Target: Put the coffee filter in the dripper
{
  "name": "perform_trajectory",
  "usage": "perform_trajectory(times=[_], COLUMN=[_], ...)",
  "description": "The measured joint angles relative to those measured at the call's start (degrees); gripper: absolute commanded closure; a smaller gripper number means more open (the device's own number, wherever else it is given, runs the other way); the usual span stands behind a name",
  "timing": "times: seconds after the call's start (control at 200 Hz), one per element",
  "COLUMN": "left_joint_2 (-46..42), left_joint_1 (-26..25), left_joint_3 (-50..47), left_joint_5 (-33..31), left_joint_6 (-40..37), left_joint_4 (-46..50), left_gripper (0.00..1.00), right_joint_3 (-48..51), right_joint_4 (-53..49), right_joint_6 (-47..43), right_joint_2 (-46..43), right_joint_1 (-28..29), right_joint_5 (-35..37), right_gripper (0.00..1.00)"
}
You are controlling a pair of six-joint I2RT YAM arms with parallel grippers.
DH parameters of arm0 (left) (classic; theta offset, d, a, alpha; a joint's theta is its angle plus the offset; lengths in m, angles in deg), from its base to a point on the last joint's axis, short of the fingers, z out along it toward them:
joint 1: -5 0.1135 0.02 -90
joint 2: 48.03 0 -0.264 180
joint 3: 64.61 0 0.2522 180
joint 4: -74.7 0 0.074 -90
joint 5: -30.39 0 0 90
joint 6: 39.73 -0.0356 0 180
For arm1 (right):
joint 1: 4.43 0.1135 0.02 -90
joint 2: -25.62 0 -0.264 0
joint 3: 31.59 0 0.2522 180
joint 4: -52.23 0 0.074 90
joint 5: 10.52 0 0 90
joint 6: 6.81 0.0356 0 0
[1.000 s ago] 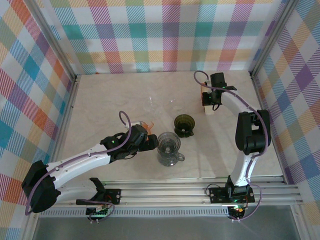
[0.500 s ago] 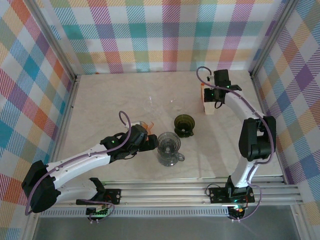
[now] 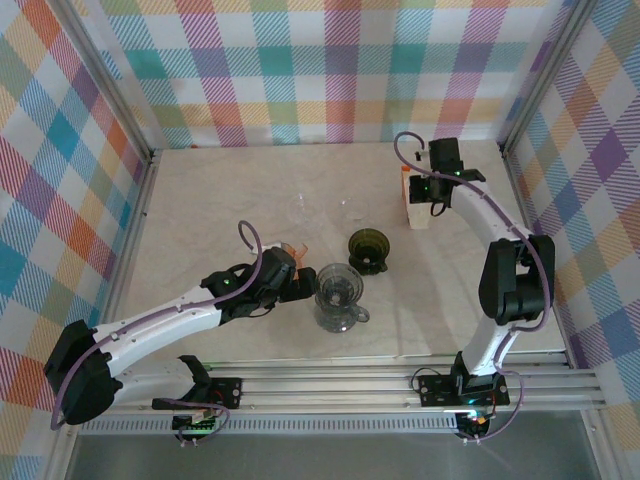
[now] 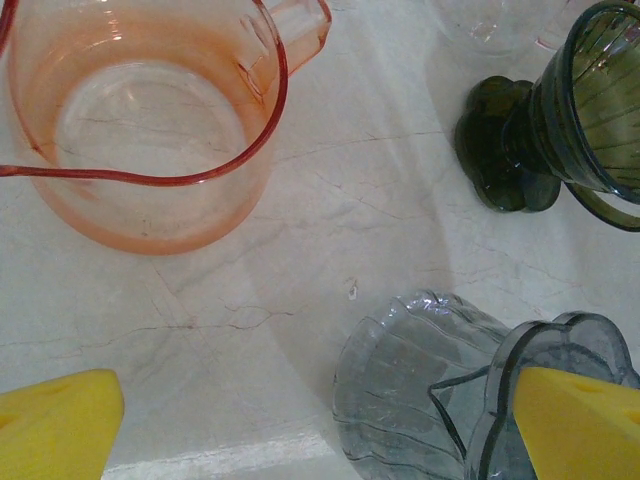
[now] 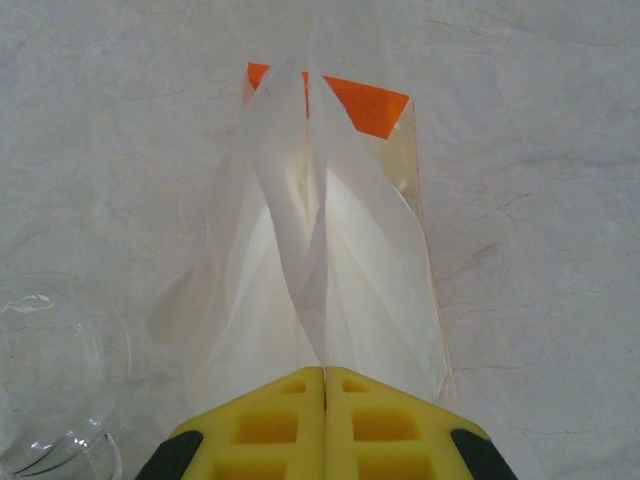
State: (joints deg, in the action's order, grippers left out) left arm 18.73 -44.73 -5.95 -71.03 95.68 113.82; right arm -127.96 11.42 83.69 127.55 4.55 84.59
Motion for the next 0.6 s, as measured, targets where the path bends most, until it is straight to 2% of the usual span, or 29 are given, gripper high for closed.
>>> perform_trajectory(times=[0.145,0.395,0.45,0.6], left_joint_2=[0.4,2.4,2.8,3.2], left_joint_1=[0.0,0.0,0.0,0.0], left_joint_3=[0.0,0.6,0.9,1.1], left_joint_5=[0.0,0.1,0.3,0.9], left_joint_6=[0.0,0.0,0.0,0.0], left_joint_4=[0.0,0.0,0.0,-0.1], left_gripper=[0.00,0.00,0.00,0.00], right_joint_3=[0.5,1.5,1.6,2.9], right_joint_4=[0.7,1.1,1.2,1.7], right_joint_6=[0.3,1.4,1.7,2.1], right_joint_2=[2.3,5.2,5.2,3.8], right_joint_1=[0.0,0.0,0.0,0.0], right_joint_5=[0.0,0.0,0.0,-0.2], right_gripper=[1.00,0.65,0.61,0.56])
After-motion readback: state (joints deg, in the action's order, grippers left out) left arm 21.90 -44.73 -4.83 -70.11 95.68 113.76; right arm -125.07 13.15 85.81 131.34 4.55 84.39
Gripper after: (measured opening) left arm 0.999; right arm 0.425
